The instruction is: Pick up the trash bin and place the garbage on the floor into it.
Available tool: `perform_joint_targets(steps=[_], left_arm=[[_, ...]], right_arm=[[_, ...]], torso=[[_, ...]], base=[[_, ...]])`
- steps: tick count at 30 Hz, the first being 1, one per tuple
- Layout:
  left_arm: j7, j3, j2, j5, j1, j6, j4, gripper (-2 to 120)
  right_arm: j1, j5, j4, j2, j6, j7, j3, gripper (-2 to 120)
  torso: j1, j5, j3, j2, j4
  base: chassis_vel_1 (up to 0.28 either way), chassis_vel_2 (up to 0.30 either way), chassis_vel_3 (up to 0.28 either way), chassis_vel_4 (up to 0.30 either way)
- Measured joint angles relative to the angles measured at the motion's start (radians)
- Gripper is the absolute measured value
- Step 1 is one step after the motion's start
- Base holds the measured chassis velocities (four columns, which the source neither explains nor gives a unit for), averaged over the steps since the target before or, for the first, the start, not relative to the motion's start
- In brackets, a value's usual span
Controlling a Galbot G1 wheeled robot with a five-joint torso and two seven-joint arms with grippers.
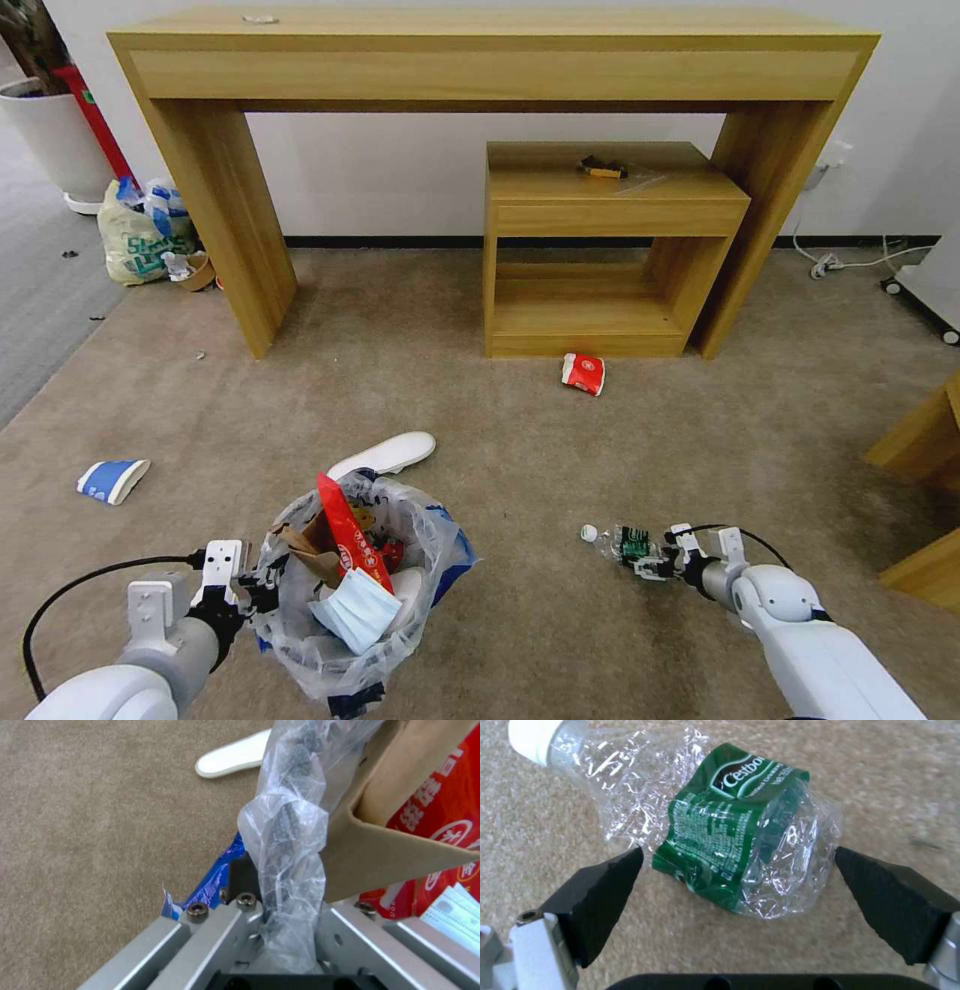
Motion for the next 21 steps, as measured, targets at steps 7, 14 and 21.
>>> perform_joint_targets(steps=[7,14,21], left_arm=[[0.003,0.006,0.003,0.003,-0.009,0.000,0.008,0],[0.003,0.020,0.009,0.003,-0.030,0.000,0.020,0],[0.003,0.023,0.012,0.003,-0.035,0.000,0.025,0]], right_arm=[[0.023,-0.002,-0.019,0.023,0.009,0.018,-0.018,93],[0.042,-0.002,-0.048,0.039,0.019,0.035,-0.031,83],[0.051,-0.014,-0.056,0.049,0.022,0.050,-0.036,65]], torso=[[0.000,-0.0001,0.000,0.000,0.0001],[0.000,-0.0014,0.000,0.000,-0.0007],[0.000,-0.0012,0.000,0.000,-0.0007]], base=[[0.000,0.000,0.000,0.000],[0.000,0.000,0.000,0.000],[0.000,0.000,0.000,0.000]])
